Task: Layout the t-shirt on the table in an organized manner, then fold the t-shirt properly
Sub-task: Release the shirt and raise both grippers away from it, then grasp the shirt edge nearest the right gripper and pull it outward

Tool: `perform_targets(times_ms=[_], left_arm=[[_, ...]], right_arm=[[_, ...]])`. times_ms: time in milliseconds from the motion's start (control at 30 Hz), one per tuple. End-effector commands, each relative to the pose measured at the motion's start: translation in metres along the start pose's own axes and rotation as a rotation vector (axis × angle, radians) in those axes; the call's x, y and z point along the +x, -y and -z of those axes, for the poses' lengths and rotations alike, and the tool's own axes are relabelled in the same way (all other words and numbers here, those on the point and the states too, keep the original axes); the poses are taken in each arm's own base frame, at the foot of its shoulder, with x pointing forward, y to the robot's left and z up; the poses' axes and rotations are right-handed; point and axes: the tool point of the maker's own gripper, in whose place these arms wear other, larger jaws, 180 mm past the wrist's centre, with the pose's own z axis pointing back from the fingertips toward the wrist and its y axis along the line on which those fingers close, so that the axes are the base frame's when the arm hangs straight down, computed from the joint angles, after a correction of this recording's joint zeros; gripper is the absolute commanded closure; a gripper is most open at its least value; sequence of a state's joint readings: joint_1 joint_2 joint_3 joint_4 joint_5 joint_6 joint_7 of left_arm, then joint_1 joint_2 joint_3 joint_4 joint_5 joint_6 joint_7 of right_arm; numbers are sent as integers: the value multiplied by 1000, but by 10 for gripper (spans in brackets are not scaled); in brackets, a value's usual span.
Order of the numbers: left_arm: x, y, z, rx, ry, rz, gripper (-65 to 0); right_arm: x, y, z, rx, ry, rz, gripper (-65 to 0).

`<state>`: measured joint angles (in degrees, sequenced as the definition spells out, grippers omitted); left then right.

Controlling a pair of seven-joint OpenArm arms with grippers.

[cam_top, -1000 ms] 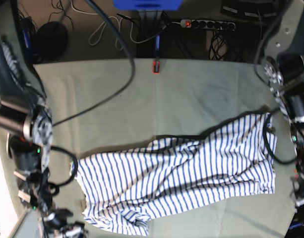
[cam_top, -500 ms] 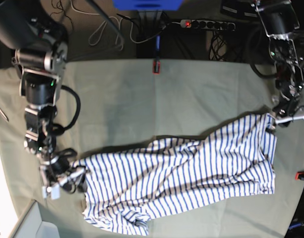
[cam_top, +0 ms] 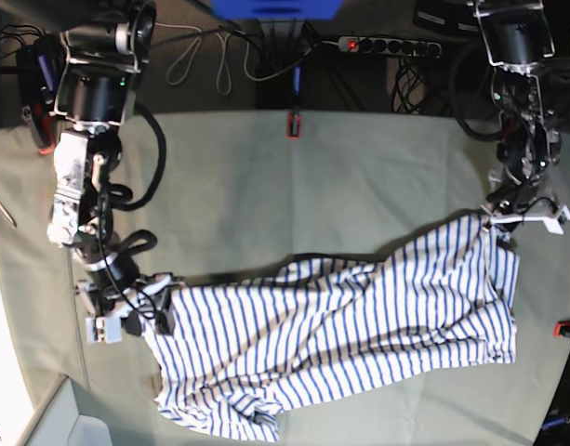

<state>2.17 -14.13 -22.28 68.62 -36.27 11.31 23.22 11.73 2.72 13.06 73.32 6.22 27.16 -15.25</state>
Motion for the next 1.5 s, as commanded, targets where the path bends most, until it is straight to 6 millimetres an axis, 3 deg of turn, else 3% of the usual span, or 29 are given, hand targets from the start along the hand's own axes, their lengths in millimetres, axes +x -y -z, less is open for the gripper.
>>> perform_targets(times_ms=[0, 267, 433, 567, 667, 867, 933, 1067, 1133, 1233, 1367, 1467], left_arm=[[17, -2, -2, -1, 48, 16, -298], [25, 11, 2, -22, 61, 0, -297], [20, 9, 12, -2, 32, -18, -284], [16, 7, 19, 11, 17, -33, -153], [14, 6, 20, 16, 11, -33, -1], [16, 9, 18, 5, 13, -39, 0], [30, 19, 10, -27, 55, -28, -1], [38, 17, -20, -63, 115, 18, -1], [40, 19, -40, -89, 141, 51, -1], [27, 21, -68, -129, 99, 74, -1], [19, 0, -98, -145, 30, -40, -1], [25, -23, -113, -127, 11, -133, -1]], right_arm=[[21, 0, -2, 6, 59, -17, -340], [18, -3, -18, 2, 63, -38, -340], [12, -6, -32, -2, 63, -56, -340], [12, -8, -42, -5, 69, -70, -340], [13, -9, -48, -6, 73, -80, -340], [12, -9, -52, -8, 73, -85, -340], [12, -9, -52, -8, 73, -85, -340], [14, -9, -52, -8, 78, -89, -340], [16, -9, -52, -8, 83, -90, -340], [17, -10, -51, -7, 86, -88, -340], [17, -13, -50, -1, 86, -88, -340], [15, -13, -50, 0, 80, -86, -340]])
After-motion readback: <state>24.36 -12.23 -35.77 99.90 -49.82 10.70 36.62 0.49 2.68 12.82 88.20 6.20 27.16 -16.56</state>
